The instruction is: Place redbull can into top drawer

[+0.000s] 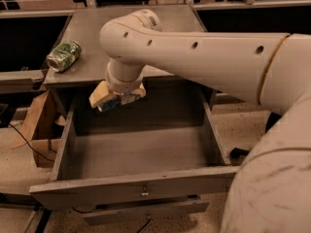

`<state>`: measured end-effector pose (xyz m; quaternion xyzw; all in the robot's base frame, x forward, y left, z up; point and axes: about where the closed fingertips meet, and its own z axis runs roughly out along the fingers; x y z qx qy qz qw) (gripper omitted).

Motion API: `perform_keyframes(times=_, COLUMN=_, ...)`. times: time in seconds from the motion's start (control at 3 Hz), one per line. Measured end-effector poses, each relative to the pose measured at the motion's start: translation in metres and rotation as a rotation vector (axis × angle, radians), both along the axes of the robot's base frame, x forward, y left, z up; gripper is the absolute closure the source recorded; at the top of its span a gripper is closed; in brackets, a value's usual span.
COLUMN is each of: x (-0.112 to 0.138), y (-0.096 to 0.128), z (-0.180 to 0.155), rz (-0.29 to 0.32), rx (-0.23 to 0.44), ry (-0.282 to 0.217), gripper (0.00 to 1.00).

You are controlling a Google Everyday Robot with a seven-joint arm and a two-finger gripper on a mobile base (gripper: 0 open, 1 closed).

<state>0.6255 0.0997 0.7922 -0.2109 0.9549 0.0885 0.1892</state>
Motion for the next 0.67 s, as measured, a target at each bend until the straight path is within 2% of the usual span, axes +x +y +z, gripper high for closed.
perform_keyframes(times=0.33, x=-0.01, y=0.007, z=-0.032, rz=-0.003, rx=-0.012, ry=0.094, gripper=1.0)
perform_keyframes(times=0.67, x=-0.01, y=0.022, z=-0.075, rz=-0.005, rx=-0.042, ry=0.148, gripper=1.0)
